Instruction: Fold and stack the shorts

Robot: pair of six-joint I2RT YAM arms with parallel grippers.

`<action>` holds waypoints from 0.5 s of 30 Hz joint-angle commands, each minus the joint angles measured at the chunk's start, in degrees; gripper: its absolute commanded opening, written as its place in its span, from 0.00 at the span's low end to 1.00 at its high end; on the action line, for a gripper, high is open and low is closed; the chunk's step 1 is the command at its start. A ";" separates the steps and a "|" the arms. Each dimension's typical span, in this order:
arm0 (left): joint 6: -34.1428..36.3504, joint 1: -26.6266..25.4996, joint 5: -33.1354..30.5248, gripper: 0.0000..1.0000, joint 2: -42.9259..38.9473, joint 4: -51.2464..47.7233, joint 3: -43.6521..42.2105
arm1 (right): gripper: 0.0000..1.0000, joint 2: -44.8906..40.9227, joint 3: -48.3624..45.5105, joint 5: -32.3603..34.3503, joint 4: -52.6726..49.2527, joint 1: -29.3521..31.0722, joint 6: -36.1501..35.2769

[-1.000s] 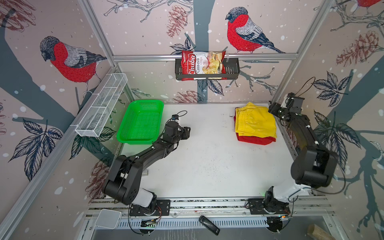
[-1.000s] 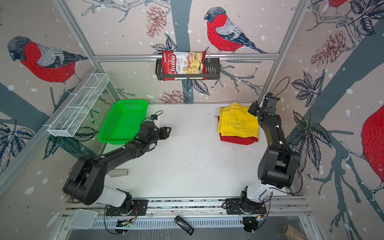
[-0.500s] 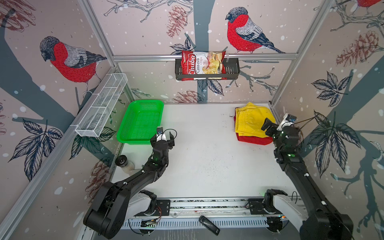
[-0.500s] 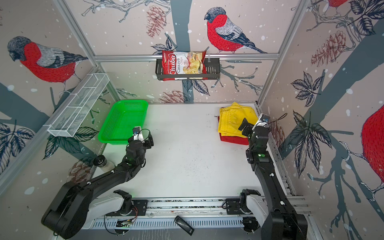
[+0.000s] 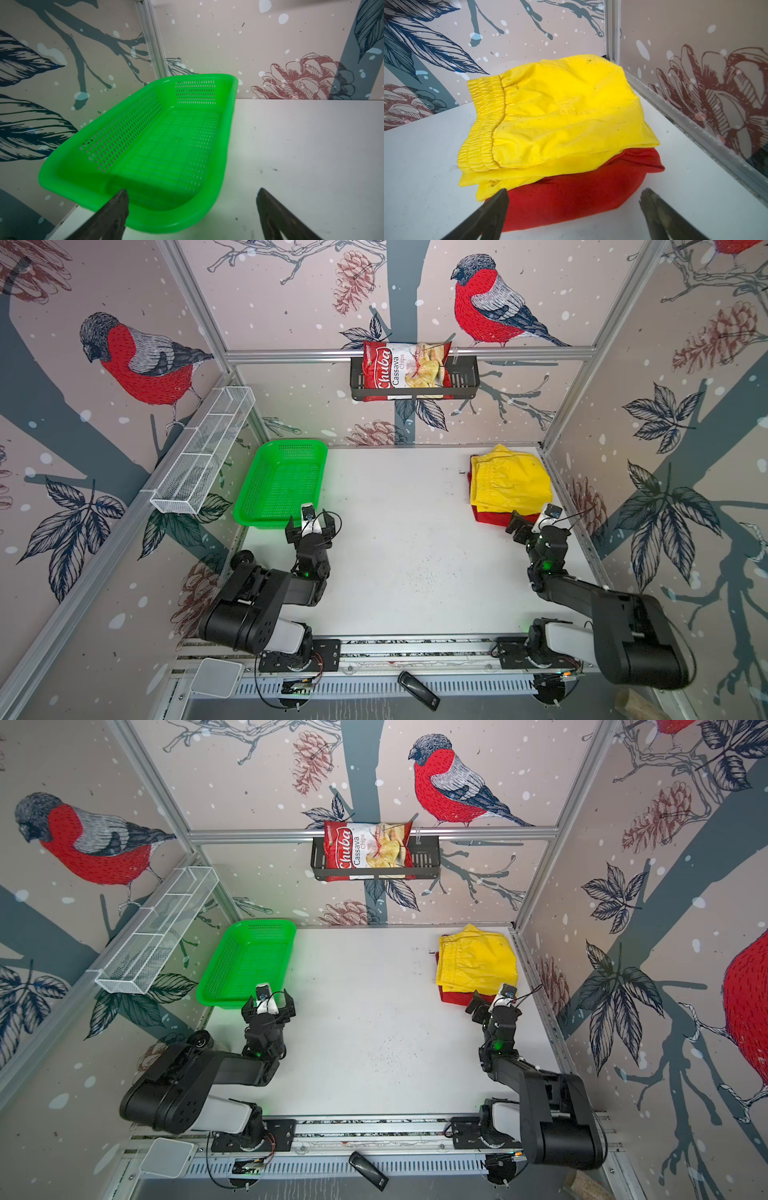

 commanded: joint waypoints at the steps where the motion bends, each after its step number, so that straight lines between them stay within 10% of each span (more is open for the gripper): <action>1: -4.49 4.82 6.94 0.95 4.91 19.30 -3.00 | 0.99 1.97 1.32 -2.05 8.89 0.29 -3.60; 8: -5.99 5.76 8.93 0.97 2.08 -0.42 4.86 | 1.00 14.60 -3.49 -3.55 32.64 -2.10 -3.66; 15: -5.46 5.72 8.81 0.98 2.43 0.42 4.77 | 0.99 12.14 1.65 1.70 18.55 1.17 -5.84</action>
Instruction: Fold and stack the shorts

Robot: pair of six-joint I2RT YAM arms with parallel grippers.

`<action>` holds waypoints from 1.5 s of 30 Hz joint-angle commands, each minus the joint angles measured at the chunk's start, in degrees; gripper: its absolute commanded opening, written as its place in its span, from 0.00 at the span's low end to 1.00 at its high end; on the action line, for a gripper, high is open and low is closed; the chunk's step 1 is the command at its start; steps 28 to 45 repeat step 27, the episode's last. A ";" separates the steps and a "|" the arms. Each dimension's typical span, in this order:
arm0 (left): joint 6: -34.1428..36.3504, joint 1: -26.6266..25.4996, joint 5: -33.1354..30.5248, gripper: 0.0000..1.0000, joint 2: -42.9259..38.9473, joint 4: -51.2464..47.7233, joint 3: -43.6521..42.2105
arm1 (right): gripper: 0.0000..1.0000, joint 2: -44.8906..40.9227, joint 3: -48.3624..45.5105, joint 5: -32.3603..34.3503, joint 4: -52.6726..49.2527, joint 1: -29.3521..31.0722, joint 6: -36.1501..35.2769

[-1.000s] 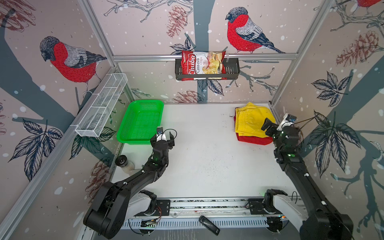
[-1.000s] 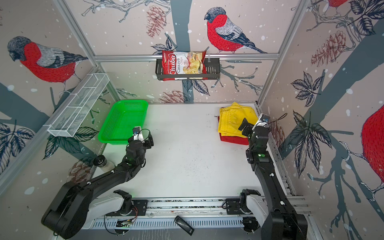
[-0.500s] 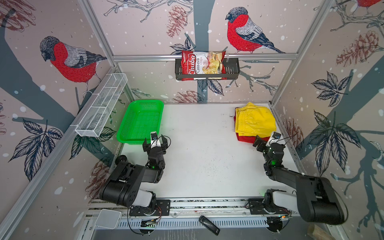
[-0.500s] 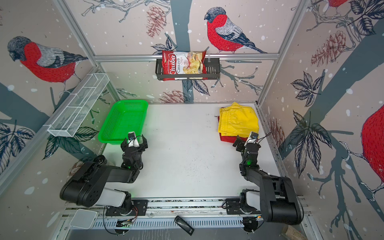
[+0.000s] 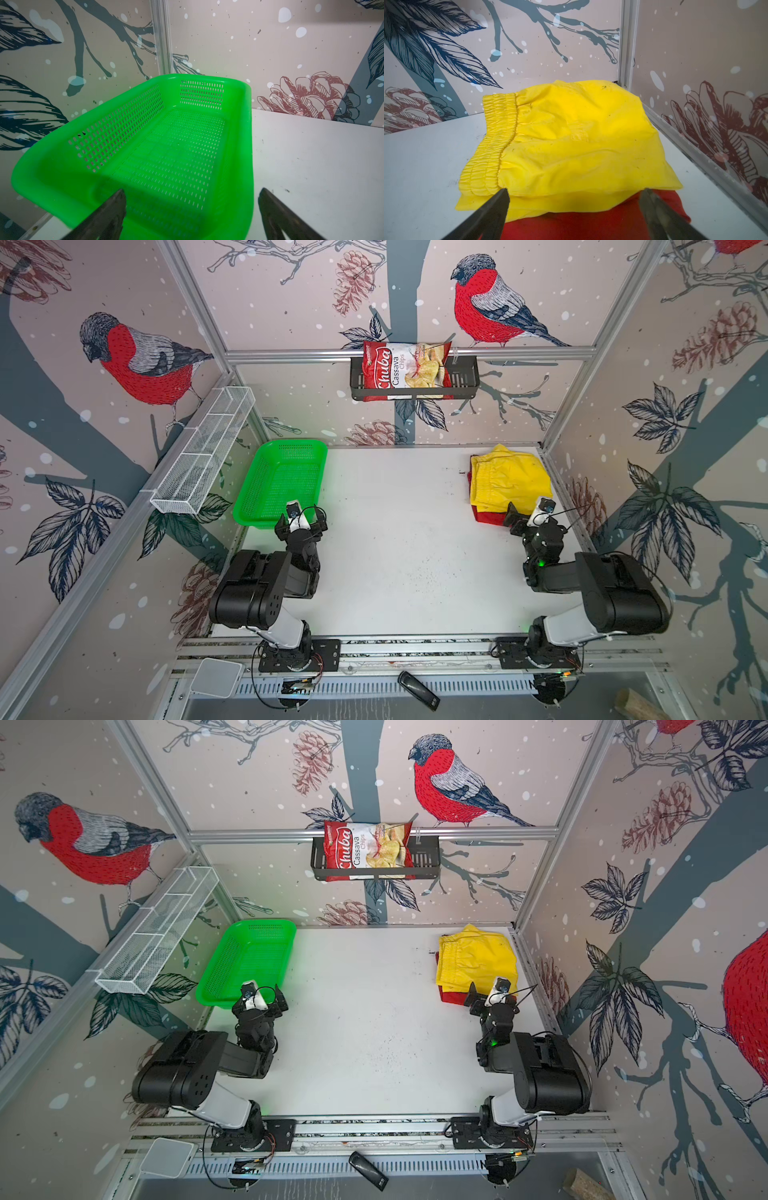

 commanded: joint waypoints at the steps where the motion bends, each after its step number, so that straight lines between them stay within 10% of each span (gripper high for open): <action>1: 0.01 -0.27 0.53 0.98 0.24 0.84 0.36 | 0.99 0.16 0.33 2.63 1.03 0.40 -1.25; 45: 0.20 -0.55 0.00 0.98 0.23 0.51 0.59 | 0.99 -0.04 0.77 2.62 -0.20 0.34 -1.06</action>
